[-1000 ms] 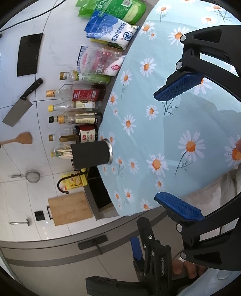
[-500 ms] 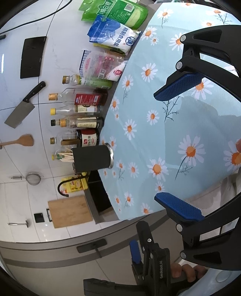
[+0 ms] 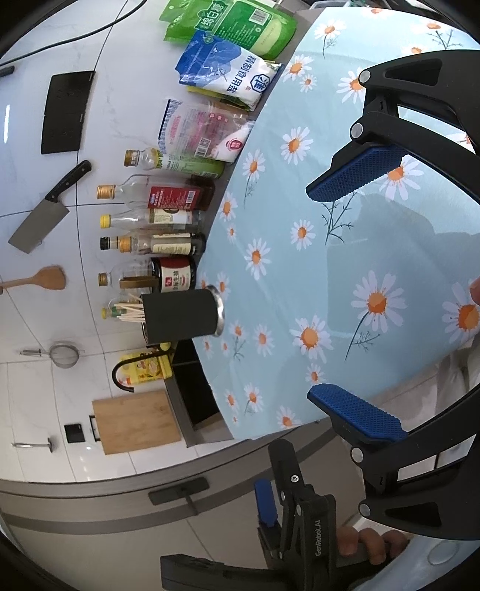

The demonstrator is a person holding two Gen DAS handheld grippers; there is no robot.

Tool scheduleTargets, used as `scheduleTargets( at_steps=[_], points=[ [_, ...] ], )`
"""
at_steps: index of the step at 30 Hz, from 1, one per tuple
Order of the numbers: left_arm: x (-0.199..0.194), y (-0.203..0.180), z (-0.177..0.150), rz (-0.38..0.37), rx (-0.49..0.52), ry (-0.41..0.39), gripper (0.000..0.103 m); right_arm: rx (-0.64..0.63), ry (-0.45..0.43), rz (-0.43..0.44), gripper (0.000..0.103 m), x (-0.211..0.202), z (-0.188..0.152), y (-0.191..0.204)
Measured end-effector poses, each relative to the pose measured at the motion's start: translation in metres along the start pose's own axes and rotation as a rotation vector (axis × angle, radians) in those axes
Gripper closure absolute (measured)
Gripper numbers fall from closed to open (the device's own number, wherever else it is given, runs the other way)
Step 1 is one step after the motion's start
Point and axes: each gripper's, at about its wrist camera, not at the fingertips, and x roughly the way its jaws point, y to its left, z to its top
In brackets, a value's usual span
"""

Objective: Organize utensils

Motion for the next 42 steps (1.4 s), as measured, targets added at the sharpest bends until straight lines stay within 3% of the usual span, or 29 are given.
scheduleTargets(
  at_steps=[42],
  points=[
    [0.0055, -0.0029, 0.0000, -0.010, 0.010, 0.025, 0.006, -0.011, 0.007, 0.003, 0.008, 0.0003, 0.0019, -0.0019]
  ],
)
